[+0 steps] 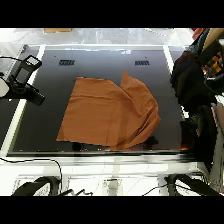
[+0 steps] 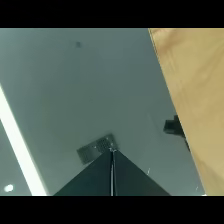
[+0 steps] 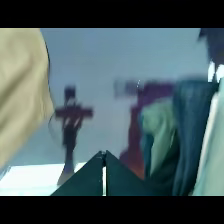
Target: Fold the clothes and pants, and hang the long-sleeved shirts on hangers.
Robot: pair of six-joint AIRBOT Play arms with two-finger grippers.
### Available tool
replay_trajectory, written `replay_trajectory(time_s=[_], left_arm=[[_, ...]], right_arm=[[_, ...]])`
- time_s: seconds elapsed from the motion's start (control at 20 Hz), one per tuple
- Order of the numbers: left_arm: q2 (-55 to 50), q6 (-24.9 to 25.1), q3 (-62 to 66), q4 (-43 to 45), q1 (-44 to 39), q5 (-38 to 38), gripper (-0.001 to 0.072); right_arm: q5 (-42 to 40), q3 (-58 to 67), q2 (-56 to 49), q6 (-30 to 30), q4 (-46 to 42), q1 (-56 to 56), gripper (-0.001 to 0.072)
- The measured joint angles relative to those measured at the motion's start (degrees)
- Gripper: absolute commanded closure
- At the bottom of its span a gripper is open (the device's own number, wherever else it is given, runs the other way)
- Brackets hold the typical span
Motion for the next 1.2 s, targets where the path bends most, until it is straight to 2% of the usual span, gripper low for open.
replay_trajectory(time_s=[0.3, 0.5, 0.55, 0.6, 0.65, 0.75, 0.85, 1.2], left_arm=[[0.0, 0.0, 0.0, 0.0, 0.0, 0.0, 0.0697], [0.0, 0.0, 0.0, 0.0, 0.0, 0.0, 0.0697], [0.0, 0.0, 0.0, 0.0, 0.0, 0.0, 0.0697], [0.0, 0.0, 0.0, 0.0, 0.0, 0.0, 0.0697], [0.0, 0.0, 0.0, 0.0, 0.0, 0.0, 0.0697], [0.0, 0.0, 0.0, 0.0, 0.0, 0.0, 0.0697], [0.0, 0.0, 0.0, 0.0, 0.0, 0.0, 0.0697], [0.0, 0.0, 0.0, 0.0, 0.0, 0.0, 0.0697]], right_arm=[[-3.9, -31.3, 15.1, -7.3, 17.2, -5.4, 0.0696], [-9.2, -52.4, 23.1, -9.7, 29.5, -6.1, 0.0680], [-10.9, -56.6, 23.9, -9.8, 32.6, -6.1, 0.0581], [-12.8, -60.4, 24.7, -9.6, 35.5, -6.2, 0.0394], [-15.2, -63.9, 25.1, -8.4, 37.6, -6.2, 0.0238], [-20.0, -69.0, 25.7, -6.3, 40.5, -6.3, 0.0236], [-24.2, -72.0, 26.0, -4.9, 42.4, -6.3, 0.0305], [-32.6, -74.9, 20.8, -3.2, 47.2, -6.3, 0.0299]])
